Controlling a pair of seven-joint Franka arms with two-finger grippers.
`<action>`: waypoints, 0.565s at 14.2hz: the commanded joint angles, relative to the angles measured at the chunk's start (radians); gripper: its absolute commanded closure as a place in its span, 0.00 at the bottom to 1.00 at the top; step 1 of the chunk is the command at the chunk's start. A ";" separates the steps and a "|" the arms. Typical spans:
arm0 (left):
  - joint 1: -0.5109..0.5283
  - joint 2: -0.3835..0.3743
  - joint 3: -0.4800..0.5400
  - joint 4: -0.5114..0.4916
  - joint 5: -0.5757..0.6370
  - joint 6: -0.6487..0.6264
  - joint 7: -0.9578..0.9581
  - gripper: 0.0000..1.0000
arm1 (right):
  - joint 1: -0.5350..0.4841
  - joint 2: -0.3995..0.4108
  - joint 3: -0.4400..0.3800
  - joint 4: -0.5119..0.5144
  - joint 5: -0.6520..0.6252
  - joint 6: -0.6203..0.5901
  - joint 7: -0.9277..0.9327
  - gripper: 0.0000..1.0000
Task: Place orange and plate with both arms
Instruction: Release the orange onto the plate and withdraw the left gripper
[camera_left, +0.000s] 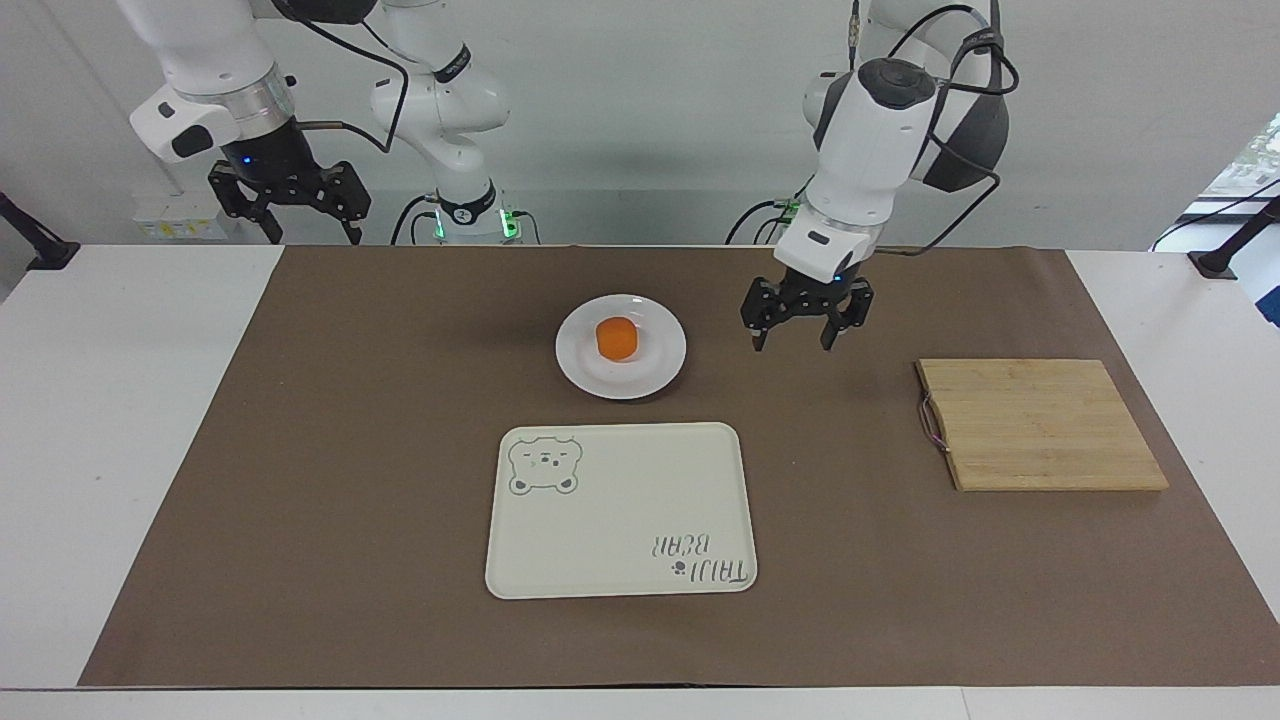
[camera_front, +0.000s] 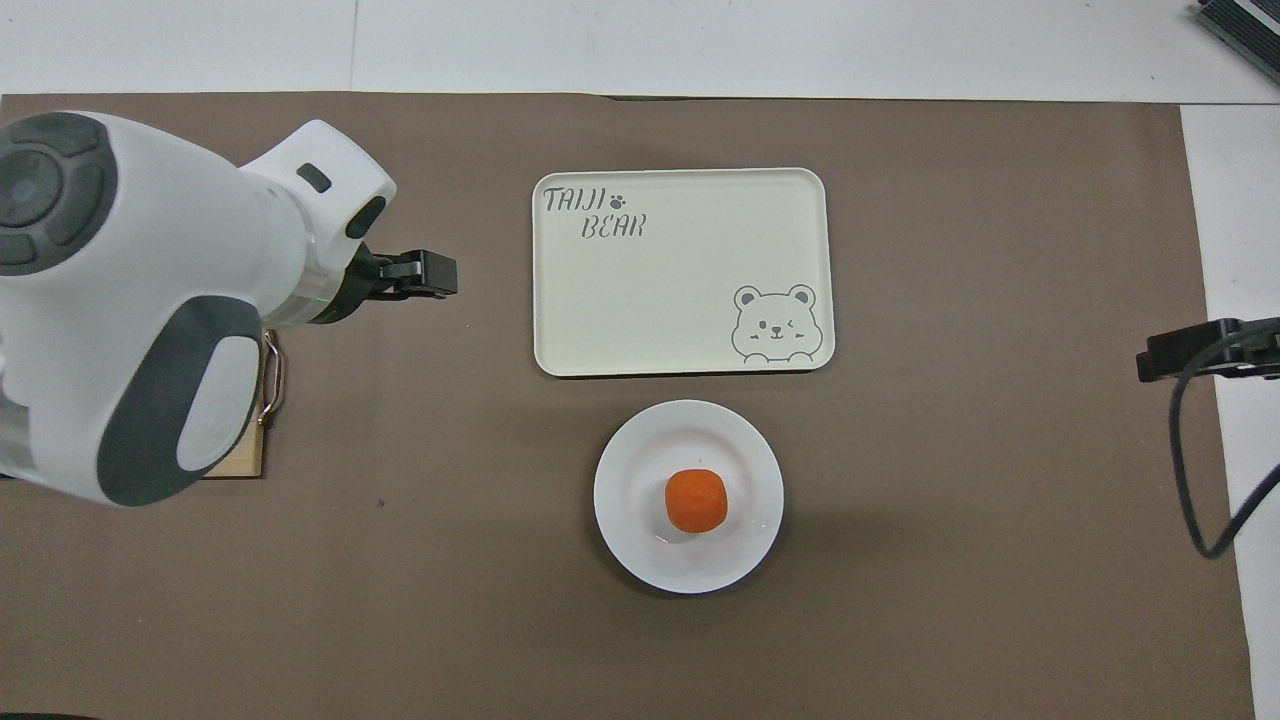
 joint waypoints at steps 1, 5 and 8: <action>0.077 -0.011 -0.009 0.005 -0.007 -0.028 0.123 0.00 | -0.013 -0.018 0.000 -0.022 0.006 0.008 -0.019 0.00; 0.196 -0.011 -0.009 0.006 -0.008 -0.026 0.295 0.00 | -0.011 -0.030 0.005 -0.026 0.015 -0.013 -0.034 0.00; 0.273 -0.015 -0.005 0.013 -0.005 -0.049 0.369 0.00 | 0.004 -0.041 0.014 -0.069 0.150 -0.024 -0.072 0.00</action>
